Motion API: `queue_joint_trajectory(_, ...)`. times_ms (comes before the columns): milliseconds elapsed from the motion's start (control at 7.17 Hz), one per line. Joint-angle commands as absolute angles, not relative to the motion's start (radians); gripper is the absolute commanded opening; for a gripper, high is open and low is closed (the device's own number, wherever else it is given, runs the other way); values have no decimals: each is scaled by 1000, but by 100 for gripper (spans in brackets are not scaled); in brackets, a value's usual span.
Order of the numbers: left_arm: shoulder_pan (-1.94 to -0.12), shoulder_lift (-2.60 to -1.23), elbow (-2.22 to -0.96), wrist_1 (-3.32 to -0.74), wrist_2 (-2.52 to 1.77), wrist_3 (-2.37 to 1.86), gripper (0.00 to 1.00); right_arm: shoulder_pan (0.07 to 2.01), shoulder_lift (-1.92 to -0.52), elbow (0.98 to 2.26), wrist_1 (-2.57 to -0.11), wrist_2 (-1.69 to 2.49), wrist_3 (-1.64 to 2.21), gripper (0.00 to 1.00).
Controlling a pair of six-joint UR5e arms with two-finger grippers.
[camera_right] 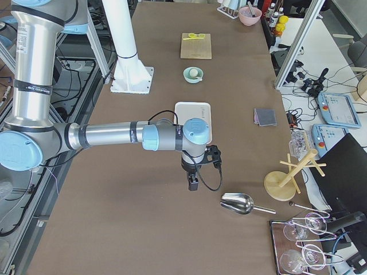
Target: Put spoon and bun in bowl
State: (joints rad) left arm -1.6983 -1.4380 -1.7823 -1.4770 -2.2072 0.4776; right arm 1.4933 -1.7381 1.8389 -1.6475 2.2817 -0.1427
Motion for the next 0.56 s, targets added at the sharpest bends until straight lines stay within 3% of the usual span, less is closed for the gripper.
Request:
queue_joint_trajectory(0, -1698, -1434, -1782, -1477, -2207, 477, 100, 1490, -1740, 1838, -1649, 2283, -143, 100)
queue_joint_trajectory(419, -1698, -1414, -1790, -1479, -2207, 477, 100, 1485, -1740, 1838, -1647, 2283, -143, 100)
